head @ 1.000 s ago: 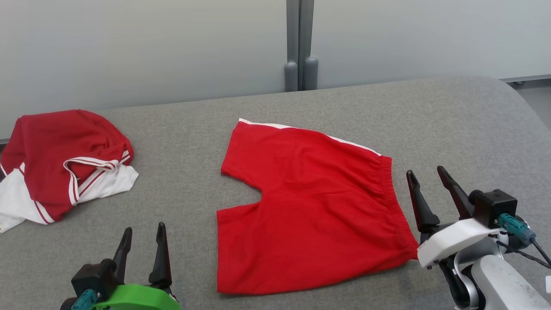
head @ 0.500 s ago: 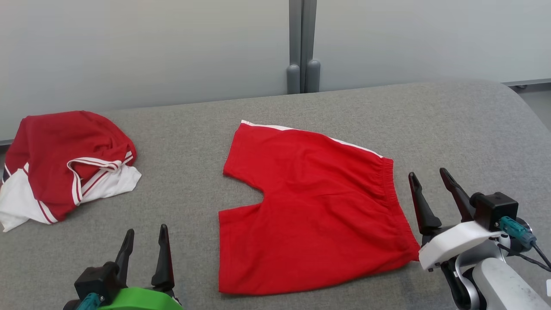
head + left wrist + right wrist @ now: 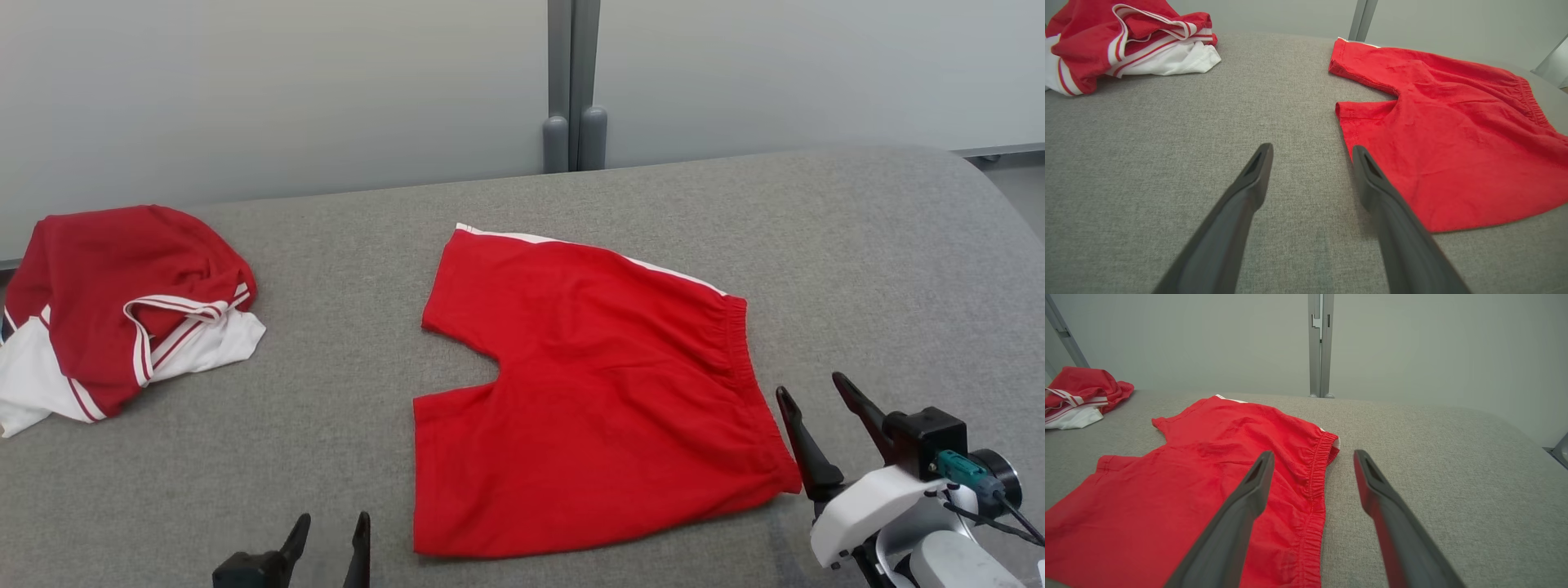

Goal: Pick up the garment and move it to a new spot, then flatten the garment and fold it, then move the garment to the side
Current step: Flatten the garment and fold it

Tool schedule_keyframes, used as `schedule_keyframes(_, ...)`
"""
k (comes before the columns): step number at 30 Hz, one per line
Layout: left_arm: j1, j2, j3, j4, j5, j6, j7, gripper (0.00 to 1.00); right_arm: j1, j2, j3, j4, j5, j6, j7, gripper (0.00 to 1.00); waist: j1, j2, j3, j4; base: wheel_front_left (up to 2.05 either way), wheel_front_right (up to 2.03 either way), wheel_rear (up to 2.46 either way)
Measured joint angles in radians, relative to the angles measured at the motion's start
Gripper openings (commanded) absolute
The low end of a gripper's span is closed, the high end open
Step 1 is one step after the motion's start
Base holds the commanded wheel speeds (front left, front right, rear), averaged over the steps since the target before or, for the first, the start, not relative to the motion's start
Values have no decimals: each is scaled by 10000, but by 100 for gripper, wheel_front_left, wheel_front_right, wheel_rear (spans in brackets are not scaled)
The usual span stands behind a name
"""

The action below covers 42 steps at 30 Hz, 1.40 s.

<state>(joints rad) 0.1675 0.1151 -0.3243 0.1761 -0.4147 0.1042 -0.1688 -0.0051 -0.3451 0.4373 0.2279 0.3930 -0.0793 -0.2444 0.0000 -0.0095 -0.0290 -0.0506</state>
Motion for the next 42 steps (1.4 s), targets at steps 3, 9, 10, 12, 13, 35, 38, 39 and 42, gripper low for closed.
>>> schedule_keyframes(3,110,207,-211,268,205,-92,217,100,164,-96,52,130,-29,86,65,100,0,0,55,-19,0,0,0)
schedule_keyframes(9,126,401,-660,589,694,-316,353,100,225,-188,186,255,-29,280,128,100,0,0,165,-83,0,0,0)
schedule_keyframes(10,119,393,-740,685,744,-357,370,100,230,-188,207,286,-29,295,136,100,0,0,192,-108,0,0,0)
schedule_keyframes(12,71,468,-1028,859,1022,-462,447,100,232,-198,222,316,-29,353,136,100,0,0,248,-168,0,0,0)
schedule_keyframes(13,14,499,-1133,959,1204,-516,449,100,231,-203,224,320,-31,372,136,100,0,0,277,-202,0,0,0)
schedule_keyframes(35,-1373,499,-1919,1795,2098,-830,245,49,92,-190,-6,627,36,527,128,100,0,0,907,-1010,0,0,0)
schedule_keyframes(38,-1373,435,-1954,1804,2098,-865,182,34,92,-173,-4,711,56,527,117,100,0,0,925,-997,0,0,0)
schedule_keyframes(39,-1373,416,-1958,1802,2098,-865,165,24,92,-174,-4,744,59,529,117,100,0,0,930,-988,0,0,0)
schedule_keyframes(42,-1376,368,-1960,1722,2098,-882,-13,0,92,-184,27,848,65,616,117,100,0,0,946,-949,0,0,0)
